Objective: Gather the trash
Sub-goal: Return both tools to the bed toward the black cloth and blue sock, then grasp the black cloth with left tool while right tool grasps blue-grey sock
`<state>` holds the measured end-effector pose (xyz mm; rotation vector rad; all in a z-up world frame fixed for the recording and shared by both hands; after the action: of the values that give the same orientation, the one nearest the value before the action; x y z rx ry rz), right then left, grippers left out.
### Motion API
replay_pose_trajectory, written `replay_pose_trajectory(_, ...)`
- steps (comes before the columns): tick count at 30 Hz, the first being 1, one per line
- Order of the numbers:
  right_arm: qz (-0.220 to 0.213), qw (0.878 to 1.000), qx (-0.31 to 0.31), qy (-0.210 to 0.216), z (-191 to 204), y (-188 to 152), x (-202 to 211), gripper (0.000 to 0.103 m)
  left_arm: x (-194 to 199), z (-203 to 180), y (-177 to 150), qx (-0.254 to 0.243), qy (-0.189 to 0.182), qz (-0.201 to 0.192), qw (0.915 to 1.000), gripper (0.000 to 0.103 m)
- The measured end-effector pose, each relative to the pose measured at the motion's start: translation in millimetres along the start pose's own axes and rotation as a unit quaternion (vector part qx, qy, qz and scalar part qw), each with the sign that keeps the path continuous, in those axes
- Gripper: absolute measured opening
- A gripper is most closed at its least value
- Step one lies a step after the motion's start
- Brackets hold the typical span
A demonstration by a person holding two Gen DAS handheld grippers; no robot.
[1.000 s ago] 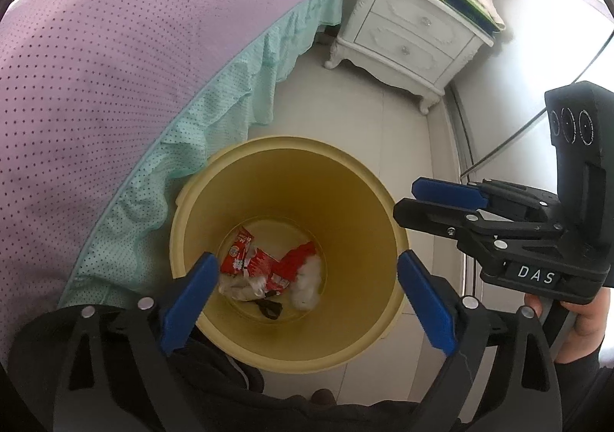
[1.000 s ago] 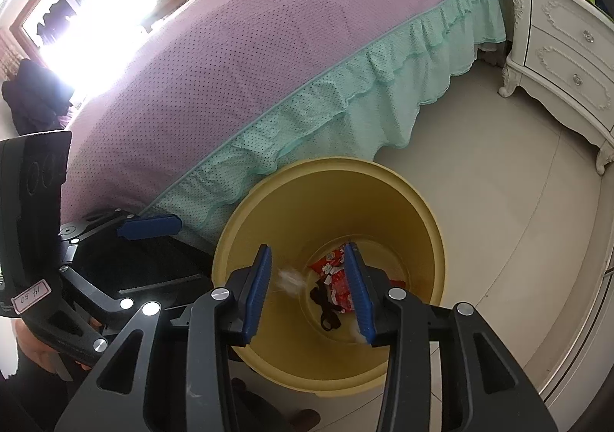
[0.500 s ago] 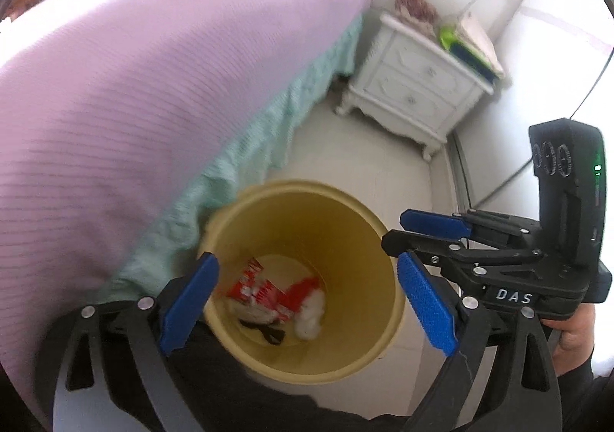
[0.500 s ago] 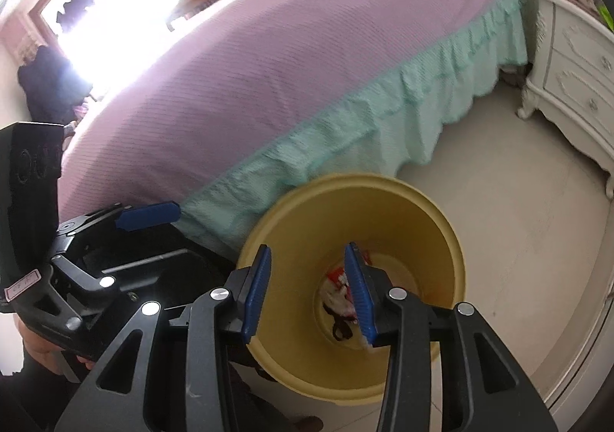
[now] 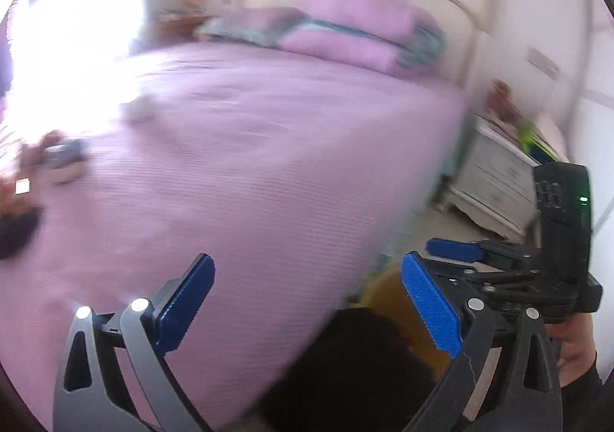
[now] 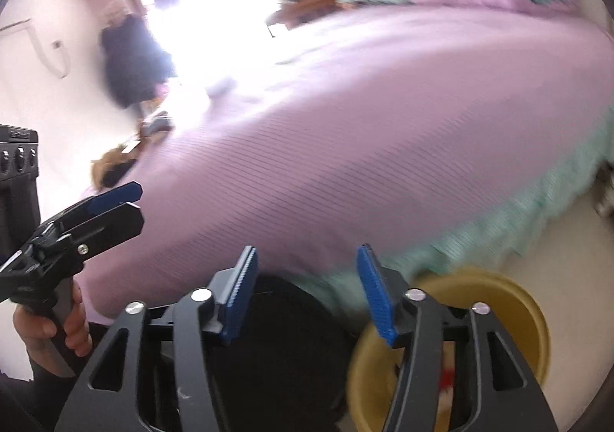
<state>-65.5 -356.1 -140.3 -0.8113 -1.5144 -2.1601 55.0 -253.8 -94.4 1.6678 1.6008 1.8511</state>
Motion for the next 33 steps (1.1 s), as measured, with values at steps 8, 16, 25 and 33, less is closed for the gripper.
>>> replay_pose_trajectory(8, -0.069, 0.993, 0.078, 0.061, 90, 52, -6, 0.091, 70, 89, 10, 0.073, 0.105, -0.053, 0.9904, 0.099)
replay_pose_trajectory(16, -0.112, 0.983, 0.086, 0.116, 138, 81, -19, 0.094, 103, 154, 4, 0.135, 0.162, -0.073, 0.9749, 0.099)
replay_pose_trajectory(25, -0.077, 0.98, 0.103, 0.15, 173, 80, -44, 0.094, 92, 215, -6, 0.186, 0.183, -0.062, 0.9633, 0.099)
replay_pose_trajectory(33, -0.064, 0.979, 0.11, 0.157, 184, 79, -56, 0.094, 75, 254, -4, 0.215, 0.2, -0.047, 0.9547, 0.099)
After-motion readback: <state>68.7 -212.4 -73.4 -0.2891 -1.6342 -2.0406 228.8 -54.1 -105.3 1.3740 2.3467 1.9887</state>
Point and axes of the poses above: each gripper's, at about its wrist camera, not at the fingertips, and x roughly against the way its jaws point, z to its left, y to its top, the point moved 6 cm from there along -x, roughly the way its jaws point, and after that the axes turned 9 degrees about -y, right-handed, at the moved point
